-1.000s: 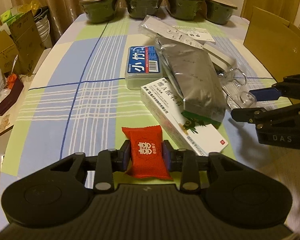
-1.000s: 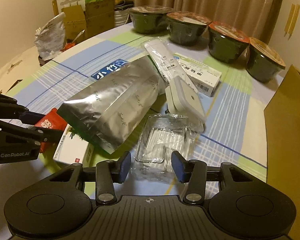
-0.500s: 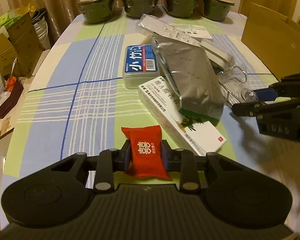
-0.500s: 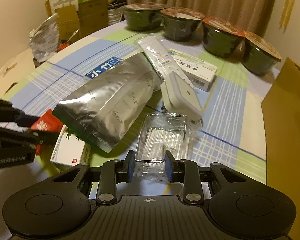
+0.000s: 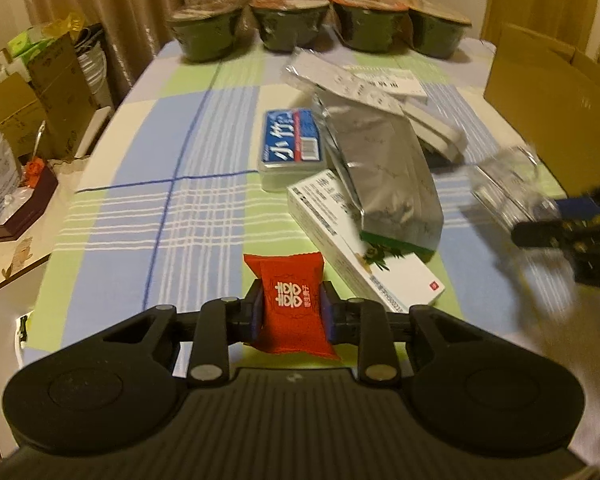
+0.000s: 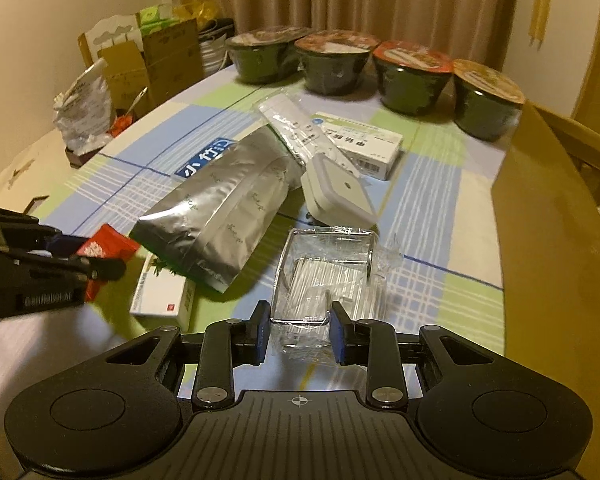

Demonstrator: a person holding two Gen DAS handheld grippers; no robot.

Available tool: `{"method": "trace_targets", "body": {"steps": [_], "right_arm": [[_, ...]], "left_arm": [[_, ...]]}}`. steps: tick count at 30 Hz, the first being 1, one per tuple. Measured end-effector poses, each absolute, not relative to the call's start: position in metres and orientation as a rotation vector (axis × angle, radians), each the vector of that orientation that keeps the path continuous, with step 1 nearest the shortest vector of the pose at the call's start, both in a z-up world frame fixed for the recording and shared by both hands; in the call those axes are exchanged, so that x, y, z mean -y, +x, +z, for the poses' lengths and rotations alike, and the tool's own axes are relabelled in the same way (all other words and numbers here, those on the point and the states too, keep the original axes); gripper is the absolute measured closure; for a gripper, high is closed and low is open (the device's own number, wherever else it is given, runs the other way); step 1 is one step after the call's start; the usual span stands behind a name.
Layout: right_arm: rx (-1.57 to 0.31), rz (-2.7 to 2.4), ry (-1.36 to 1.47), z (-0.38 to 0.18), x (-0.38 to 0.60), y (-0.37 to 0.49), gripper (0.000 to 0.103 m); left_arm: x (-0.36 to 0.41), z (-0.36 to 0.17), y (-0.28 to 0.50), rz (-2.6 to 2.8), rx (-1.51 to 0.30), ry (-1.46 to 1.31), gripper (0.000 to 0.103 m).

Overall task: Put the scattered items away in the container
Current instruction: 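Grasp the red snack packet with the left gripper while the right gripper grasps the clear tray, then carry the red packet and clear tray over the cardboard box with both grippers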

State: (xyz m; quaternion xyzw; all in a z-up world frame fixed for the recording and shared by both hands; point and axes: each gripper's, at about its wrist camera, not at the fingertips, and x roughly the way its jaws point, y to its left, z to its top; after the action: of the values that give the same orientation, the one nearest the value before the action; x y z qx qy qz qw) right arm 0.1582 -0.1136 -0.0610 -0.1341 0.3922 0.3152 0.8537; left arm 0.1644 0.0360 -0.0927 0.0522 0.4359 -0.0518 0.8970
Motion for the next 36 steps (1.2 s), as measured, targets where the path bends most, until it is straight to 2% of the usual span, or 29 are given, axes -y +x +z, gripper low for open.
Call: {"method": "trace_targets", "body": {"steps": [7,15,26,36], "right_arm": [[-0.829,0.637,-0.211,-0.041,0.139,0.129,0.070],[-0.775,0.576,-0.085,0.010,0.184,0.098,0.070],[-0.649,0.440,-0.040,0.082,0.261,0.094,0.070],[-0.624,0.323,-0.038,0.090,0.331,0.103,0.070]], "left_arm": [[-0.030,-0.056,0.143,-0.112,-0.850,0.108,0.080],[-0.001,-0.011,0.108,-0.164,-0.801,0.087,0.080],[0.081,0.039,0.087,-0.318,-0.732,0.098,0.080],[0.175,0.061,0.093,-0.479,-0.691,0.141,0.080]]}}
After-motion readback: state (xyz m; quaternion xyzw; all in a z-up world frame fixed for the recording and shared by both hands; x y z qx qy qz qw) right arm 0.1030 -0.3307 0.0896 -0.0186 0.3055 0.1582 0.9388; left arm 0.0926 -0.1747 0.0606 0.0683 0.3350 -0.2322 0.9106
